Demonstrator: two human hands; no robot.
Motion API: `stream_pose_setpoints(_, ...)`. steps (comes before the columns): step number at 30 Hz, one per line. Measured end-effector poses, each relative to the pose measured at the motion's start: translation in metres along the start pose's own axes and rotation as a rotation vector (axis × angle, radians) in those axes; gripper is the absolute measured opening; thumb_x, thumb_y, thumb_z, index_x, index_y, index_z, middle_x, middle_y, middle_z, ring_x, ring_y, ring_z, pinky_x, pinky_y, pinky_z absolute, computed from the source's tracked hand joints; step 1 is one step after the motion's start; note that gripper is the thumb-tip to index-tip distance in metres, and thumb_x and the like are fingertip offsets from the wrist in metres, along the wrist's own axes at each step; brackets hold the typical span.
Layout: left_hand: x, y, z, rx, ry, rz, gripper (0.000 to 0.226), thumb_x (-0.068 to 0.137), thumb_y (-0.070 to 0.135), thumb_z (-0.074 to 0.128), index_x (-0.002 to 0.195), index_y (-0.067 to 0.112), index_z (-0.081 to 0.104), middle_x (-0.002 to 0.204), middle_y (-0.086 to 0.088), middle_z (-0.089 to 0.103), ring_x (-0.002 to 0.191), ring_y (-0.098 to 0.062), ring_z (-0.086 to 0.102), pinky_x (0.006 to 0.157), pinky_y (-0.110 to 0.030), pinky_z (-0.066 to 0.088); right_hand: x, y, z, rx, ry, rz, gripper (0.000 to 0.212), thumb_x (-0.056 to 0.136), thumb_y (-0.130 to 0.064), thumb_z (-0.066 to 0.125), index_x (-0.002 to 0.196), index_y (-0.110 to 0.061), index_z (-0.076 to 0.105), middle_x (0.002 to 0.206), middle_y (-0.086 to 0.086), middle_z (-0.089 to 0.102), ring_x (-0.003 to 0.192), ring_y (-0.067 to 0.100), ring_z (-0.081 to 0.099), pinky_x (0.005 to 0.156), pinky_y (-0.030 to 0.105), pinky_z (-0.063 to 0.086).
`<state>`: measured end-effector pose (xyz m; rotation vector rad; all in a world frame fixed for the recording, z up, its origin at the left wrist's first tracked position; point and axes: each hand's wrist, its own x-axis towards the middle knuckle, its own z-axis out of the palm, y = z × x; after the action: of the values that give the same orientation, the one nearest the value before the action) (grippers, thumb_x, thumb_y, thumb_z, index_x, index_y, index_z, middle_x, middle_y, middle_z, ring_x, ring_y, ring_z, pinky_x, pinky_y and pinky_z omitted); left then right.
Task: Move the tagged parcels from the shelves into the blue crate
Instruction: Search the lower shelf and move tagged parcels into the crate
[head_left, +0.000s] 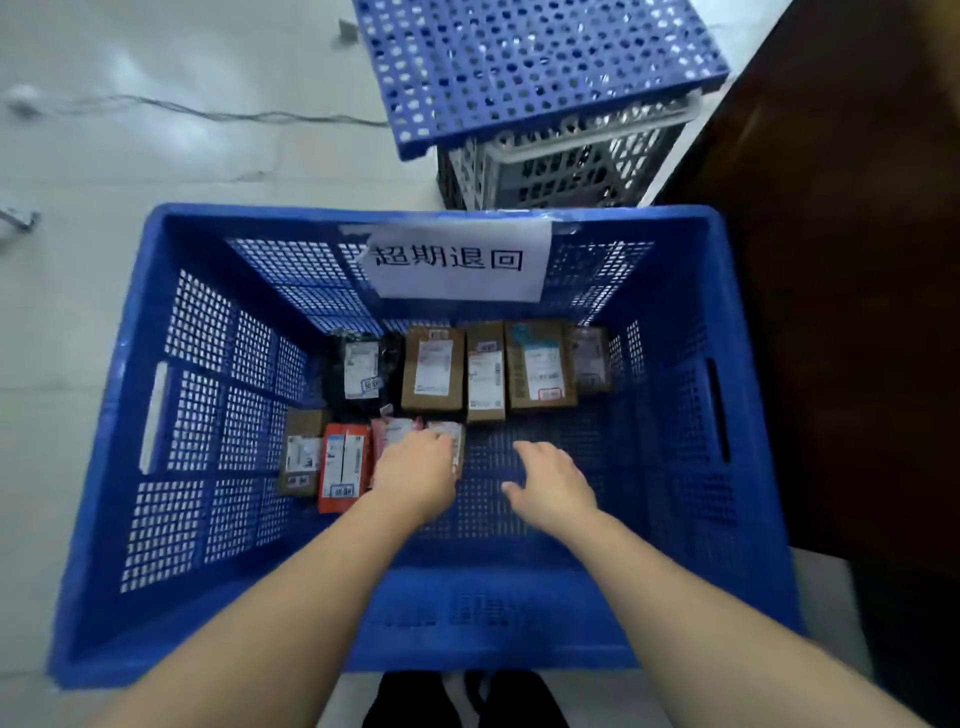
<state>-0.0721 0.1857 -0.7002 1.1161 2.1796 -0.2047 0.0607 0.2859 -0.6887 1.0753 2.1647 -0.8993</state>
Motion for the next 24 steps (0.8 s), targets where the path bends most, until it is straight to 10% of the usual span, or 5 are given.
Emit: stream_pose_setpoints(24, -0.266, 0.108, -0.166, 0.437, 0.438, 0.627, 0.025, 0.089, 0.019, 0.054, 0.113, 0.013, 0.055, 0.115, -0.006, 0.062, 0.108, -0.027, 0.058, 0.084, -0.039, 0.046, -0.349, -0.017, -0.083, 0.009, 0.591, 0.248, 0.057, 0.092, -0.039, 0.057, 0.142, -0.018, 0.036, 0.139, 0.007, 0.044, 0.13, 0.028, 0.04, 0.102, 0.04, 0.039)
